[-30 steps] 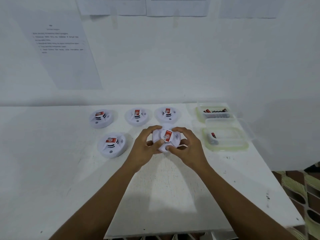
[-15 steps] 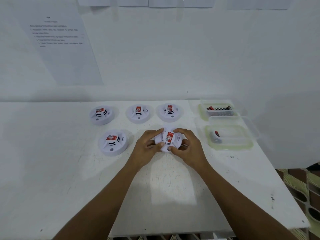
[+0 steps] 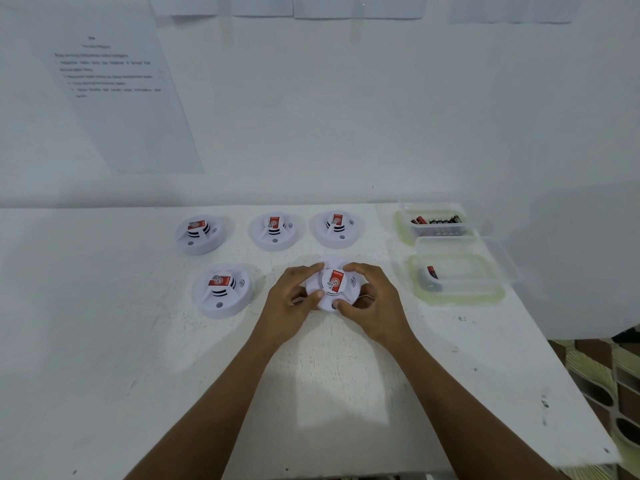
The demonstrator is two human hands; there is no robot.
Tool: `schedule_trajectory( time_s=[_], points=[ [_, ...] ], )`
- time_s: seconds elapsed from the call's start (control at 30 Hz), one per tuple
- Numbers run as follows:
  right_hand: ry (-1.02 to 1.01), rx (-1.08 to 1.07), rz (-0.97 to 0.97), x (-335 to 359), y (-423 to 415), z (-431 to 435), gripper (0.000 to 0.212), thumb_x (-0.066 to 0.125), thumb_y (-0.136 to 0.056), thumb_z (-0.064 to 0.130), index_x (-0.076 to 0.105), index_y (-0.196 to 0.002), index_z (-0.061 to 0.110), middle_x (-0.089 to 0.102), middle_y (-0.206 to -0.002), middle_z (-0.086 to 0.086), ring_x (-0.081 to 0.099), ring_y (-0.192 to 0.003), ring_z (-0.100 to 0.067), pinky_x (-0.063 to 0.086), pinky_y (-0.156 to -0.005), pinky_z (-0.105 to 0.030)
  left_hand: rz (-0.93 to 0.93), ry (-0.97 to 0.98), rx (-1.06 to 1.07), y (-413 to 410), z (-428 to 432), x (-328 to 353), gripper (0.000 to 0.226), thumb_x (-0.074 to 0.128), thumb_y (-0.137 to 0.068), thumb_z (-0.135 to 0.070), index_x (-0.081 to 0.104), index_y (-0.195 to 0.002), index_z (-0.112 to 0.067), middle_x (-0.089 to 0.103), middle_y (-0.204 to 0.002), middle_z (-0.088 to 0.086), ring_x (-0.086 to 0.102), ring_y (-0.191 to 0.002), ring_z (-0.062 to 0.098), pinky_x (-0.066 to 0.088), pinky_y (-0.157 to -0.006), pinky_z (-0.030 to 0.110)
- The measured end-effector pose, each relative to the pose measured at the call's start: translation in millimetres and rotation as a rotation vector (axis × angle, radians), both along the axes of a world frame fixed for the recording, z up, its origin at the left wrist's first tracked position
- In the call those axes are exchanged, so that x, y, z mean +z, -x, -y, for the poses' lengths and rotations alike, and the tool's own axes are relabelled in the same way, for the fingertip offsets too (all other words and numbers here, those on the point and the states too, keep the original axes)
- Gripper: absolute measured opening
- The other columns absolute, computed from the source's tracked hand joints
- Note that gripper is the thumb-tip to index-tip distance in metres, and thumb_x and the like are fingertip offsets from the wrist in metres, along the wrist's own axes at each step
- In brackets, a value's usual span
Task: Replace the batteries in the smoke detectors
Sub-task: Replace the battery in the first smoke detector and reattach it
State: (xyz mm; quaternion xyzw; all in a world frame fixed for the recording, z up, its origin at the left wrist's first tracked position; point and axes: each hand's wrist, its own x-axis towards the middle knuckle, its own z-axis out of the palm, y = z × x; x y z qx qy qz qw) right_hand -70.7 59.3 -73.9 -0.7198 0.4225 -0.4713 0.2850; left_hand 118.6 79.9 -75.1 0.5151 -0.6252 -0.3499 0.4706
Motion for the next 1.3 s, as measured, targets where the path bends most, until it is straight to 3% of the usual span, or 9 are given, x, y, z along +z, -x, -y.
schedule_trajectory(
  time_s=[0.2, 0.33, 0.47, 0.63, 0.8, 1.0, 1.3],
  points=[
    [-0.011, 0.009, -0.003, -0.9, 0.2, 0.0, 0.056, 0.078, -0.072, 0.037, 0.057, -0.122, 0.022, 0.055, -0.121, 0.022, 0.056, -0.113, -0.003, 0.055, -0.092, -0.029, -0.003, 0.001, 0.001, 1.2, -0.6, -0.3, 0.051, 0.061, -0.087, -0.033, 0.053, -0.135, -0.018, 0.057, -0.130, -0.001, 0.054, -0.120, 0.014, 0.049, -0.102, 0.043],
    [-0.131, 0.060, 0.062, -1.9, 5.4, 1.2, 0.050, 0.076, -0.078, 0.036, 0.059, -0.124, 0.025, 0.059, -0.125, 0.010, 0.061, -0.114, -0.013, 0.057, -0.089, -0.034, 0.005, 0.024, 0.000, -0.6, -0.8, -1.6, 0.047, 0.061, -0.087, -0.043, 0.053, -0.132, -0.033, 0.057, -0.127, -0.011, 0.054, -0.119, 0.011, 0.051, -0.099, 0.038],
    [-0.224, 0.079, 0.143, -4.4, 10.6, 5.0, 0.039, 0.070, -0.089, 0.011, 0.060, -0.127, 0.012, 0.060, -0.128, -0.004, 0.063, -0.114, -0.020, 0.060, -0.085, -0.039, -0.002, 0.045, -0.002, -1.2, -1.7, -0.5, 0.042, 0.064, -0.088, -0.035, 0.052, -0.129, -0.040, 0.057, -0.126, -0.012, 0.055, -0.117, 0.006, 0.052, -0.093, 0.024],
    [-0.204, 0.065, 0.139, -6.0, 9.3, 4.9, 0.038, 0.069, -0.090, 0.013, 0.061, -0.127, 0.010, 0.060, -0.127, -0.005, 0.063, -0.114, -0.018, 0.059, -0.086, -0.039, 0.006, 0.077, -0.002, 0.1, -1.5, 0.6, 0.042, 0.063, -0.088, -0.028, 0.051, -0.127, -0.038, 0.056, -0.124, -0.015, 0.054, -0.114, -0.003, 0.047, -0.088, 0.011],
    [-0.205, 0.073, 0.143, -6.1, 10.2, 5.6, 0.039, 0.069, -0.089, 0.010, 0.061, -0.128, 0.009, 0.060, -0.127, -0.006, 0.062, -0.115, -0.019, 0.058, -0.088, -0.043, 0.005, 0.098, -0.006, 0.3, -1.0, -2.1, 0.042, 0.062, -0.089, -0.027, 0.051, -0.128, -0.037, 0.055, -0.125, -0.017, 0.055, -0.115, 0.000, 0.050, -0.090, 0.016],
    [-0.214, 0.067, 0.134, -8.2, 10.3, 6.8, 0.039, 0.069, -0.089, 0.011, 0.061, -0.128, 0.009, 0.060, -0.128, -0.005, 0.061, -0.116, -0.020, 0.058, -0.089, -0.046, 0.014, 0.113, -0.021, -0.6, -0.4, -3.6, 0.041, 0.063, -0.091, -0.017, 0.052, -0.129, -0.029, 0.055, -0.127, -0.015, 0.053, -0.115, -0.006, 0.046, -0.086, 0.008],
    [-0.210, 0.061, 0.133, -10.1, 10.9, 7.1, 0.041, 0.069, -0.089, 0.017, 0.061, -0.128, 0.010, 0.061, -0.128, -0.005, 0.062, -0.116, -0.021, 0.057, -0.089, -0.048, 0.021, 0.117, -0.008, -0.7, 1.1, -6.9, 0.041, 0.061, -0.089, -0.028, 0.054, -0.130, -0.028, 0.054, -0.127, -0.019, 0.053, -0.116, -0.005, 0.048, -0.092, 0.014]
  ],
)
